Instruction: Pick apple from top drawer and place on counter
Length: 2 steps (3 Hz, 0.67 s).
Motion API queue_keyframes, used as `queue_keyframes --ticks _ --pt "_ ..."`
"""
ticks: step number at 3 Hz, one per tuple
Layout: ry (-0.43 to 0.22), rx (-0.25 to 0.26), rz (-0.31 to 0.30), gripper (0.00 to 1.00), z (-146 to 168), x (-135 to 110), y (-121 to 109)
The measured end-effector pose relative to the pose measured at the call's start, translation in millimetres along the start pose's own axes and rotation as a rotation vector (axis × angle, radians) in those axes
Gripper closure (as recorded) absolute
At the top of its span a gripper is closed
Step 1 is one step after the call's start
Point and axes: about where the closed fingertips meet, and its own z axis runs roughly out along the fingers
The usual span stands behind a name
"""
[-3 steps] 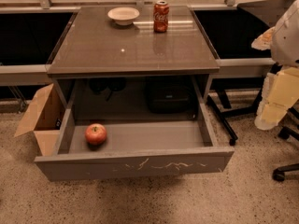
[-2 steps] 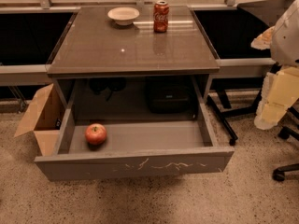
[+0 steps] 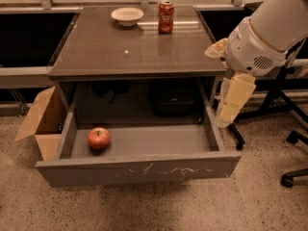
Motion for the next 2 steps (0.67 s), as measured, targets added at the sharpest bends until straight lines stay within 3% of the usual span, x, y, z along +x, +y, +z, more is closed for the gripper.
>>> queue_keyframes --ticks 1,2 --pt "-0.011 -0.003 -0.005 0.0 5.1 -3.8 -1.6" --pt "-0.098 -0.025 -0.046 0.0 42.5 -33.0 -13.2"
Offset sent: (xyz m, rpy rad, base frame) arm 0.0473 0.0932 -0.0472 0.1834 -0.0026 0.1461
